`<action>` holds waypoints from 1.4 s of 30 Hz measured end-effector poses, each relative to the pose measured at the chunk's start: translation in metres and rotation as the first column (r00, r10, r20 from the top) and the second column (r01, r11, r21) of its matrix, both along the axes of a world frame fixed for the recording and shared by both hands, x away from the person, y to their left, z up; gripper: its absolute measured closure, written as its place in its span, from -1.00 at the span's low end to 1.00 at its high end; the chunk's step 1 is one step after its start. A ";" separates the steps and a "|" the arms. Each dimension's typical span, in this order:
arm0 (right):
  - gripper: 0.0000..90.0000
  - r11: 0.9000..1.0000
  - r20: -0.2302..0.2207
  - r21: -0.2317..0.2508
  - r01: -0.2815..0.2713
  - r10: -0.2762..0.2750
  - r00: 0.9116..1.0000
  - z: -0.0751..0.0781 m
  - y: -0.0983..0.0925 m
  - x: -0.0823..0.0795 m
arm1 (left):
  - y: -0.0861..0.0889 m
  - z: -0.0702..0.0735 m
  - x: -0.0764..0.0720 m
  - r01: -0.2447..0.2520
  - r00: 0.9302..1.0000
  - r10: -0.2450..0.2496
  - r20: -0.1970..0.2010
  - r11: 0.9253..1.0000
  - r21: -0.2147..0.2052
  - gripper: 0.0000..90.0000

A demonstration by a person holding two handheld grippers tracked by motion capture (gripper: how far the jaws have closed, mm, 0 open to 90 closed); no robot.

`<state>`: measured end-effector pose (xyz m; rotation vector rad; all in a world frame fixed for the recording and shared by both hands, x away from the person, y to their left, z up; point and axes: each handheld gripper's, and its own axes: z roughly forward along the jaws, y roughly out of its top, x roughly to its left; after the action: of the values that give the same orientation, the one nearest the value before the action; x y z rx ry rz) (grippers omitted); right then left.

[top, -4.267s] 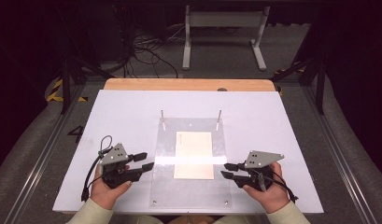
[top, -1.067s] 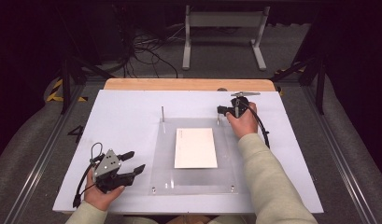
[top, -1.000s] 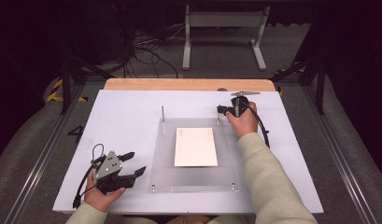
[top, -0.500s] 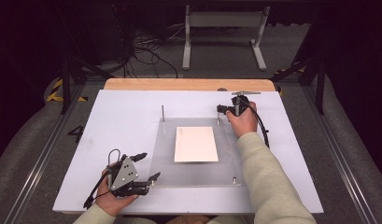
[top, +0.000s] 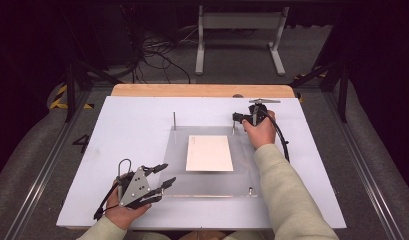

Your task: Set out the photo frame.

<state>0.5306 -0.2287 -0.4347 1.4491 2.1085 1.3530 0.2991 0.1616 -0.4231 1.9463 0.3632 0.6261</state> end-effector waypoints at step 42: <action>0.02 0.969 0.277 -0.111 -0.221 0.244 0.929 0.057 -0.064 -0.200 | 0.005 0.010 0.005 -0.030 0.999 0.031 -0.023 0.999 0.018 0.13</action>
<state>0.3309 -0.2923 -0.3774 0.9260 2.1587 1.4449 0.3036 0.1665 -0.4133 1.9690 0.4039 0.6285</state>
